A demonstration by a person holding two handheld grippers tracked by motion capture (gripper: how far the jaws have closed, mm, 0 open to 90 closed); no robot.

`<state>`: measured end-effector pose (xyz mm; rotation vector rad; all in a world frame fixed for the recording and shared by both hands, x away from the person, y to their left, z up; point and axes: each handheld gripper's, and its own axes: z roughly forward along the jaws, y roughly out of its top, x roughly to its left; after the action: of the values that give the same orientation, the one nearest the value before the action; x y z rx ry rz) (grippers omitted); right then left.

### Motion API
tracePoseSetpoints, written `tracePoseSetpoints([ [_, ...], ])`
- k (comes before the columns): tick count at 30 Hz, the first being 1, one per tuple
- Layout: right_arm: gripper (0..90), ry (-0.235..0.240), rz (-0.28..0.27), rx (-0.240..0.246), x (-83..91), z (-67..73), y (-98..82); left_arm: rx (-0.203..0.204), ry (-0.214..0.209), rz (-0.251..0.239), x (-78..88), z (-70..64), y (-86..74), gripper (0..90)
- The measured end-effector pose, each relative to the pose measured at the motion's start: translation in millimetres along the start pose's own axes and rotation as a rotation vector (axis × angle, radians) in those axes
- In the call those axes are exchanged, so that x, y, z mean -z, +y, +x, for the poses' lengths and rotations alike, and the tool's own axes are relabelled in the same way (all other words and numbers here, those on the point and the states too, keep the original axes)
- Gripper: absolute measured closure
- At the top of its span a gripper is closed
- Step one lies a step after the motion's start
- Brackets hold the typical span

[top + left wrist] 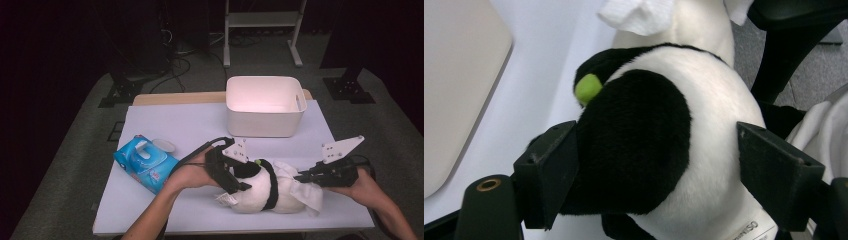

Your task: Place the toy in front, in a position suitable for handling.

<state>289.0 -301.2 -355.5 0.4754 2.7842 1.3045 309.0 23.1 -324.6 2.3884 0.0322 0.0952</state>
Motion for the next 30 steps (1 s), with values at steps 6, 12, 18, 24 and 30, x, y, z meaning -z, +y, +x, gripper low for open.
tracePoseSetpoints([
  [6,86.1,-0.009,-0.012,0.044,0.1,9.6,6.3,-0.007,-0.019,0.011,-5.0,-5.8,-3.0,19.6],
  [12,86.0,-0.005,-0.008,0.091,-12.1,10.9,23.4,-0.026,-0.027,0.019,-8.0,-10.5,-3.9,21.3],
  [18,85.9,-0.015,-0.003,0.103,-9.9,8.9,26.3,-0.027,-0.020,0.017,-7.1,-10.8,-7.8,22.5],
  [24,85.9,-0.068,-0.025,-0.007,11.9,-6.2,-8.2,-0.025,-0.023,0.005,-6.4,-11.6,-10.4,22.6],
  [30,85.8,-0.069,-0.023,-0.076,14.2,-10.8,-37.3,-0.024,-0.019,0.001,-7.3,-11.6,-9.4,22.5],
])
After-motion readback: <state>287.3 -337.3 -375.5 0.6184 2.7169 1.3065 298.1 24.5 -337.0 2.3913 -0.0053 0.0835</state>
